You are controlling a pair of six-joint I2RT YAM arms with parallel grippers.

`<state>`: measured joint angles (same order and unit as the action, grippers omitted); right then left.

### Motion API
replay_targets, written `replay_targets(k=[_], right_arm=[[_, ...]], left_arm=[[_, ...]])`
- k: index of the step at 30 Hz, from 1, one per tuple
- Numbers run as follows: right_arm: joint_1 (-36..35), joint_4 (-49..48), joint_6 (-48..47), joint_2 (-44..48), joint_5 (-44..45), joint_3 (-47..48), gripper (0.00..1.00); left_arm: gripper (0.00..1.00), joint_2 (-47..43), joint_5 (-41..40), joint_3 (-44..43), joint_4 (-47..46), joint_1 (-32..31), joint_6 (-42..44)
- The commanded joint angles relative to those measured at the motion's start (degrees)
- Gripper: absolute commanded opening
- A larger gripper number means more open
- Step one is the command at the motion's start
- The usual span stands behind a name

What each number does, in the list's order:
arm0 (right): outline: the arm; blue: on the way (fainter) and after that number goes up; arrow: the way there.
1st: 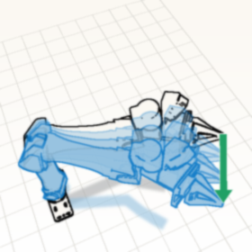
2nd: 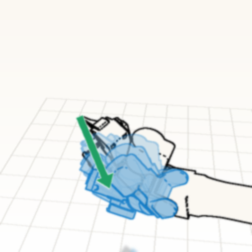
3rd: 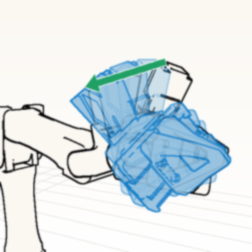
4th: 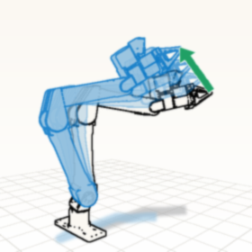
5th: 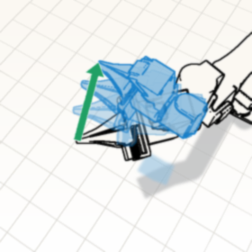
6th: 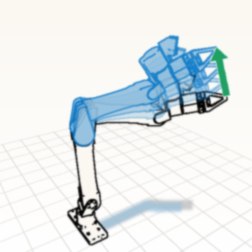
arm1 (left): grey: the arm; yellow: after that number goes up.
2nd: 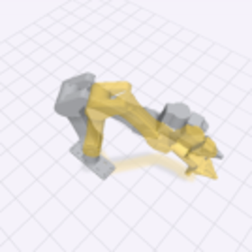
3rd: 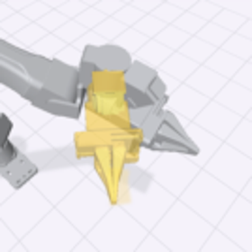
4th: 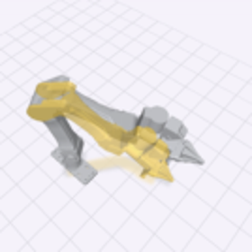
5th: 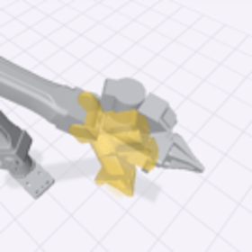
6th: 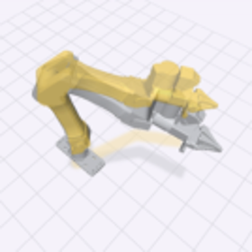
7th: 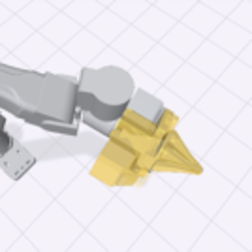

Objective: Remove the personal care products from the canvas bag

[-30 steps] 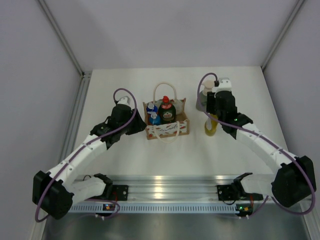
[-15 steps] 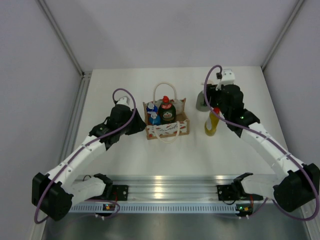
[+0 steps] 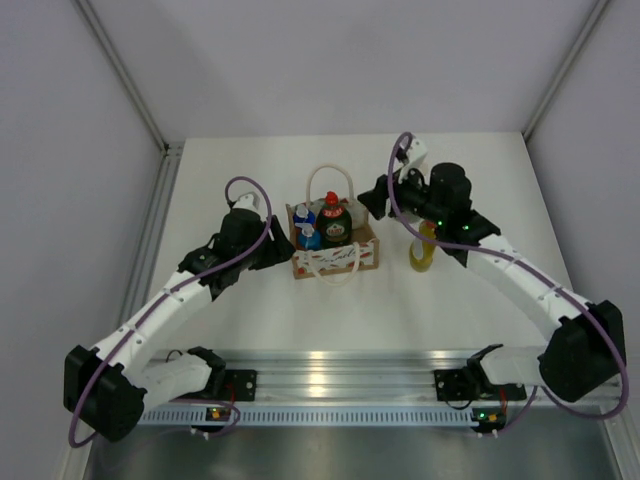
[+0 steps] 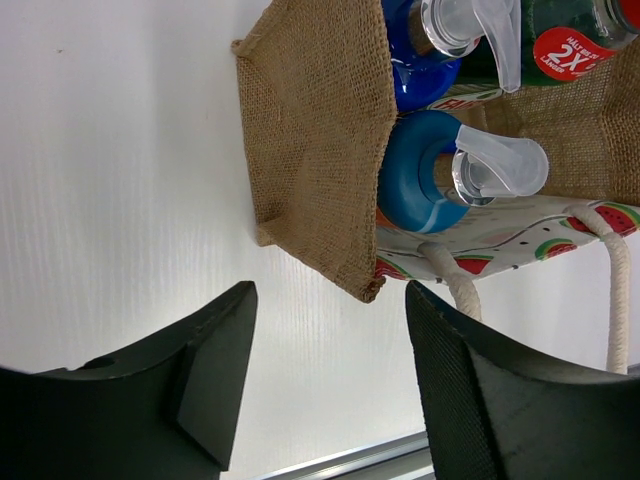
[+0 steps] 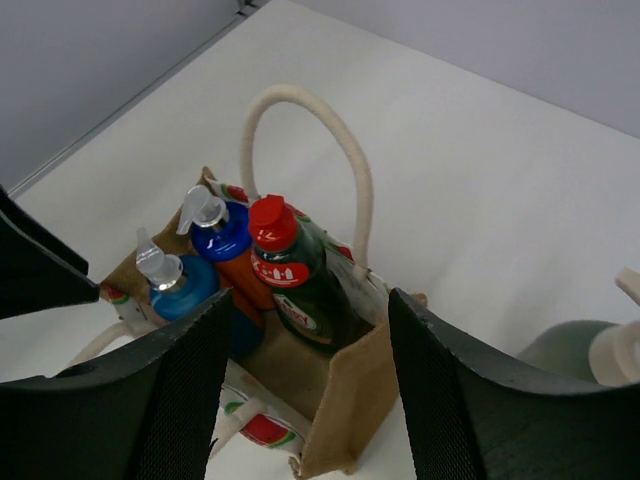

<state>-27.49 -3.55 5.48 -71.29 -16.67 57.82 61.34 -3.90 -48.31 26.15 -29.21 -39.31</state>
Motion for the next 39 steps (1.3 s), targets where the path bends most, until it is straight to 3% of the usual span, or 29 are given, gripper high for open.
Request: replay_targets(k=[1,6,9,17,23,39], right_arm=[[-1.78,-7.96,-2.04,-4.9,-6.88,3.7,0.61],[-2.49,-11.03,-3.01,-10.88,-11.45,6.16,0.6],[-3.01,-14.72,-3.19,-12.73,-11.72,6.16,0.6],[-5.91,-25.79,-6.53,-17.39,-10.33,3.44,0.58],[-7.76,-29.49,-6.53,-21.25,-4.61,4.58,0.53],[-9.43,-42.23,-3.63,-27.32,-0.03,1.33,0.45]], left_arm=[[0.67,-1.05,0.38,0.24,-1.54,-0.14,-0.15],[0.79,-0.52,0.47,0.15,-1.46,-0.14,-0.33],[0.81,-0.26,0.56,0.15,-1.54,-0.23,-0.24],[0.83,0.01,0.21,0.24,-1.46,-0.23,-0.07],[0.85,0.53,0.39,-0.03,-1.45,-0.23,0.02],[0.88,0.36,0.21,0.15,-1.45,-0.23,0.37]])
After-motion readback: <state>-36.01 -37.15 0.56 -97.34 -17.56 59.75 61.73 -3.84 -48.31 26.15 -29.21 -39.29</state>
